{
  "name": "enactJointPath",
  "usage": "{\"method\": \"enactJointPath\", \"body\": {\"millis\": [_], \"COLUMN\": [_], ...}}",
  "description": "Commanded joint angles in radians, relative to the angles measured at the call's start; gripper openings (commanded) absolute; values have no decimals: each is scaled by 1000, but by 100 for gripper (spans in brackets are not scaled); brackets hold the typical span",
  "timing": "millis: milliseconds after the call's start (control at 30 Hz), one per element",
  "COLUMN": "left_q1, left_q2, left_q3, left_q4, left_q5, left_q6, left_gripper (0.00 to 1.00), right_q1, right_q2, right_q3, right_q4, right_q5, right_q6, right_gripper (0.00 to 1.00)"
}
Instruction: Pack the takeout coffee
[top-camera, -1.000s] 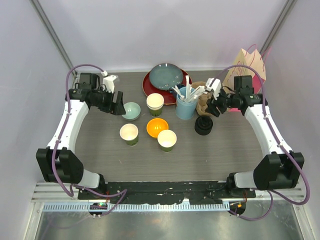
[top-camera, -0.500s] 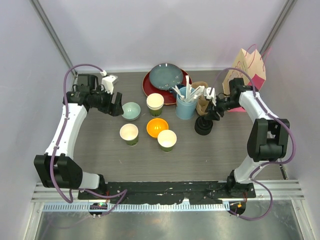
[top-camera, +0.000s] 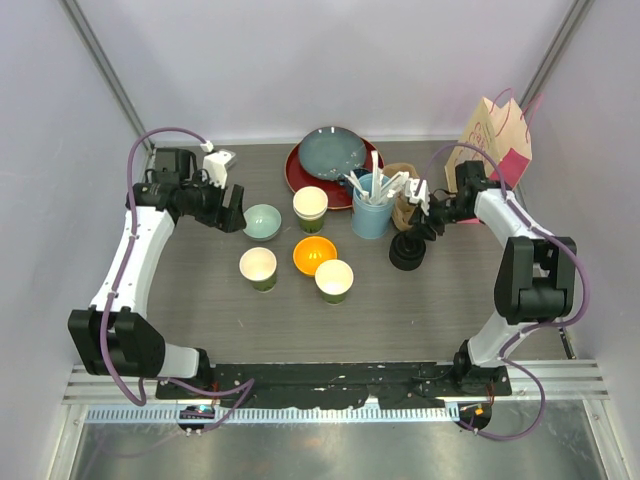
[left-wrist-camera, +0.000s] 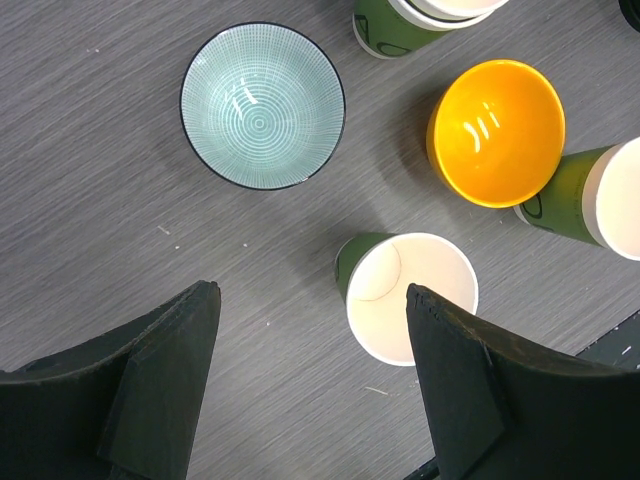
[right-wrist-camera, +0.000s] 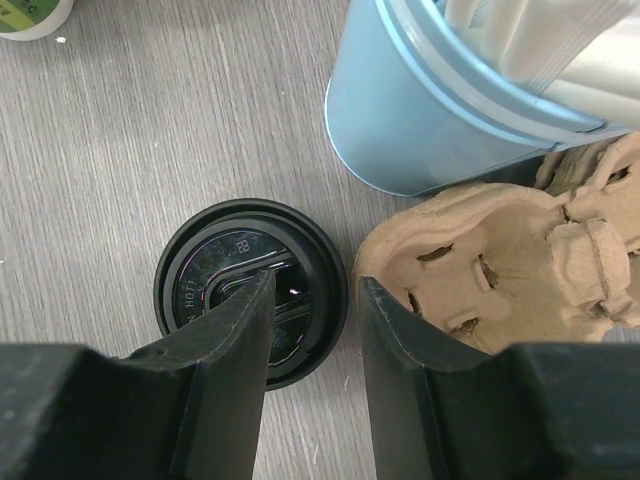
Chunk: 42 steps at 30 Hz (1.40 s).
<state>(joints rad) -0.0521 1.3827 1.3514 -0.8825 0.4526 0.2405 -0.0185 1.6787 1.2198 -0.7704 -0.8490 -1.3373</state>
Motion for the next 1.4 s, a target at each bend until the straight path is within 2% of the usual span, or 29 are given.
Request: {"method": "enactJointPath", "body": {"millis": [0, 700, 1067, 1200, 1367], "left_q1": [-3, -3, -3, -3, -3], "left_q2": [-7, 1, -4, -2, 1], "left_q3": [29, 52, 51, 51, 58], "left_q4": [14, 17, 13, 13, 5], "left_q5": [-6, -25, -23, -22, -26], "left_q6": [-1, -4, -3, -4, -7], "left_gripper": [79, 79, 79, 79, 79], "right_q1": [3, 9, 58, 71, 75], "right_q2": [24, 41, 61, 84, 108], "right_q3": [46, 29, 52, 73, 99], "right_q4": [-12, -84, -113, -106, -118], "right_q5": [1, 14, 53, 50, 57], "right_q6": [-34, -69, -53, -46, -23], "right_gripper": [43, 37, 36, 40, 38]}}
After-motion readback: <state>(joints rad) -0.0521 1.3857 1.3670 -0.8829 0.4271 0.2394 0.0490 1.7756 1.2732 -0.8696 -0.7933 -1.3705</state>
